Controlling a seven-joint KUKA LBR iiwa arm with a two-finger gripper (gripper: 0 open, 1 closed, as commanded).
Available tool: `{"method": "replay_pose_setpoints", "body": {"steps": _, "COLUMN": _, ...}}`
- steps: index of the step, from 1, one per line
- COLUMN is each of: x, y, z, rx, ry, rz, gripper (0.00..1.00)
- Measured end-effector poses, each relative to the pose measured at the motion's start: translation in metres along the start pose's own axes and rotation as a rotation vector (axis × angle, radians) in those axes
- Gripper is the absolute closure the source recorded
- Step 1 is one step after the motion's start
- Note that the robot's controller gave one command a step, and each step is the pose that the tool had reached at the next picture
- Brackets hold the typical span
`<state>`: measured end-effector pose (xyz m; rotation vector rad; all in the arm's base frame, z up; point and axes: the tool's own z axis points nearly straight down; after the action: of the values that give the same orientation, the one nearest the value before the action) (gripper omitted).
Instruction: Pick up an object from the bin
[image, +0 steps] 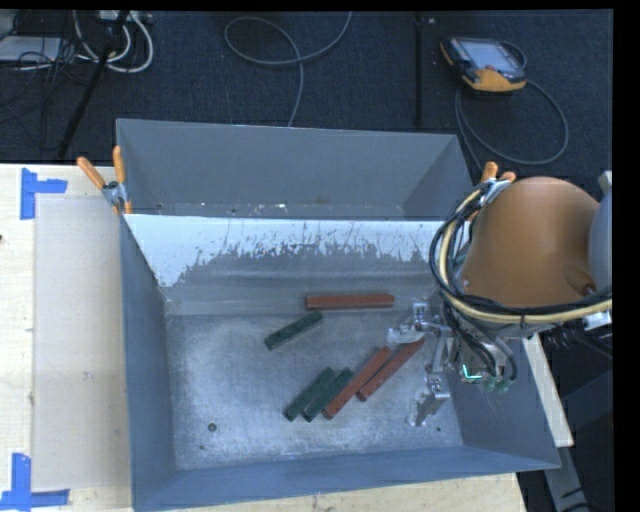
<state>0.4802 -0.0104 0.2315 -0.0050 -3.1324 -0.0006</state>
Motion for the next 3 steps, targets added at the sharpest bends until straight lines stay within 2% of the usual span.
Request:
{"method": "replay_pose_setpoints", "body": {"steps": 1, "x": -0.001, "y": 0.0, "z": -0.003, "rx": 0.0, "ry": -0.008, "rz": 0.0, "gripper": 0.0}}
{"method": "replay_pose_setpoints", "body": {"steps": 2, "x": -0.009, "y": -0.002, "z": 0.011, "rx": 0.0, "ry": -0.019, "rz": -0.031, "gripper": 0.0}}
{"method": "replay_pose_setpoints", "body": {"steps": 3, "x": -0.046, "y": 0.032, "z": 0.079, "rx": 0.002, "ry": -0.014, "rz": -0.139, "gripper": 0.0}}
